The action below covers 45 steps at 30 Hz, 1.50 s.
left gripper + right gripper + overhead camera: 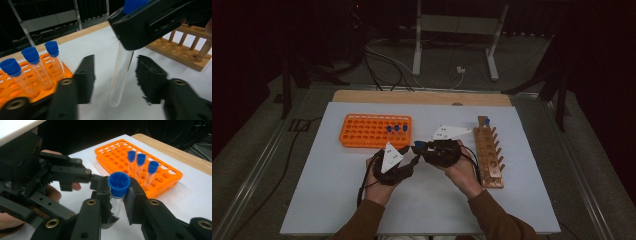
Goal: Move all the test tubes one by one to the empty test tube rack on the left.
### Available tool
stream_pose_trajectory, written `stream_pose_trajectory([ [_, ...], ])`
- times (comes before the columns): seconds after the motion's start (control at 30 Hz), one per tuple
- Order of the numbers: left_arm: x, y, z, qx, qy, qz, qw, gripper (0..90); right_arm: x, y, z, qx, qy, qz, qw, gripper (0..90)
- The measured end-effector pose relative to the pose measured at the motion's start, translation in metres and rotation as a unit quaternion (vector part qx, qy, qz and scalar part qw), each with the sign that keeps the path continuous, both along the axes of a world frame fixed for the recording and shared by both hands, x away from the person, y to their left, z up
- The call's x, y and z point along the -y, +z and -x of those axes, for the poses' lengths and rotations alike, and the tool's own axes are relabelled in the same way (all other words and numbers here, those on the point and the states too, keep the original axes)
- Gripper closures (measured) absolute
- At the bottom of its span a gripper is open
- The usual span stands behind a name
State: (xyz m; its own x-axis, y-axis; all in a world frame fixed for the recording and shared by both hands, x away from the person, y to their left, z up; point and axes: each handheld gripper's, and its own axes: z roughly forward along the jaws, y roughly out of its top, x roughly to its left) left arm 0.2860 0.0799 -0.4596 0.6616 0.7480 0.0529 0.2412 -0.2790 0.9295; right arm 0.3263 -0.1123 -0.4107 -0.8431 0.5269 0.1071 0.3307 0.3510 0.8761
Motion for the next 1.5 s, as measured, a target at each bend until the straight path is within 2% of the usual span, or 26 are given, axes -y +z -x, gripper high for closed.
stream_pose_trajectory([
  [0.23, -0.001, -0.001, 0.0, -0.005, -0.011, 0.002, 0.9999, 75.3, -0.004, -0.002, 0.002, -0.002, 0.007, 0.003, 1.0, 76.3],
  [0.47, 0.001, -0.004, -0.001, -0.01, -0.018, 0.002, 0.9998, 78.1, -0.003, -0.004, -0.001, -0.008, 0.004, -0.002, 1.0, 74.3],
  [0.67, -0.007, -0.005, -0.004, -0.022, -0.001, 0.019, 0.9996, 78.1, 0.007, -0.001, -0.003, -0.006, -0.003, -0.021, 0.9998, 51.8],
  [0.83, -0.01, -0.005, -0.006, -0.025, 0.007, 0.023, 0.9994, 78.2, 0.018, 0.0, -0.006, 0.0, -0.02, -0.022, 0.9996, 31.1],
  [1.0, -0.013, -0.005, -0.006, -0.025, 0.01, 0.024, 0.9993, 78.2, 0.026, 0.001, -0.006, 0.008, -0.043, -0.012, 0.999, 16.3],
  [1.5, -0.026, -0.005, -0.009, -0.032, 0.025, 0.042, 0.9983, 78.2, 0.063, 0.001, -0.009, 0.016, -0.086, -0.008, 0.9962, 4.1],
])
